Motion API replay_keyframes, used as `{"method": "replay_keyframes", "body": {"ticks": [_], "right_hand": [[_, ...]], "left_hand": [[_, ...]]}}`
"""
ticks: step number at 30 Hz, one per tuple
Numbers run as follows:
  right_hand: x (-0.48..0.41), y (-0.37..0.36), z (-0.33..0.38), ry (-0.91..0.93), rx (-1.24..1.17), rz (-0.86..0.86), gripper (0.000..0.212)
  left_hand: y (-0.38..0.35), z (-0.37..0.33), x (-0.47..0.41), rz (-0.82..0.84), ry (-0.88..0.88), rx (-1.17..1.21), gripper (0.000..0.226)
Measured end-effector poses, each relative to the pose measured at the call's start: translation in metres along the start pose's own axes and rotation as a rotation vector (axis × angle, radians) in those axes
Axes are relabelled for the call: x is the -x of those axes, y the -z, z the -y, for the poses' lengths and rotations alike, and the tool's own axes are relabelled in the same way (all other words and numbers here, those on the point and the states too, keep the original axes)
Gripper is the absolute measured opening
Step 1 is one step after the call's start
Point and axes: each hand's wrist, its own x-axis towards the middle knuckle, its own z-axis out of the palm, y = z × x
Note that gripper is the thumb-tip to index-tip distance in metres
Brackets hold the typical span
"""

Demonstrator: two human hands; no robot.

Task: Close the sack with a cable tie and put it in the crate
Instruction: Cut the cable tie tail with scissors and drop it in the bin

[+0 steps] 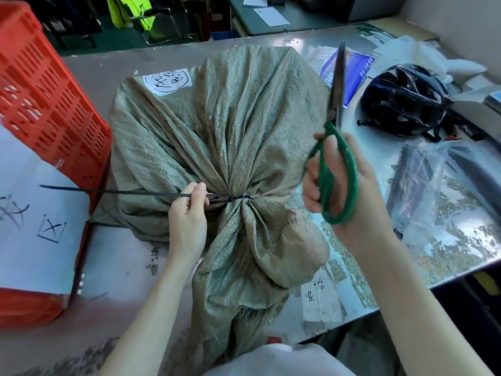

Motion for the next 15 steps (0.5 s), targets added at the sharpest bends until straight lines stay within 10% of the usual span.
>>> {"method": "replay_keyframes", "body": {"ticks": [5, 15], "right_hand": [[-0.011, -0.037, -0.029, -0.287, -0.098, 0.392, 0.066], [0.029, -0.02, -0.088, -0.65, -0.03, 0.471, 0.061]], "left_hand": [[0.004, 0.0, -0.001, -0.053, 0.044, 0.056, 0.034], [0.009, -0.003, 0.0, -0.061, 0.115, 0.187, 0.032]]}}
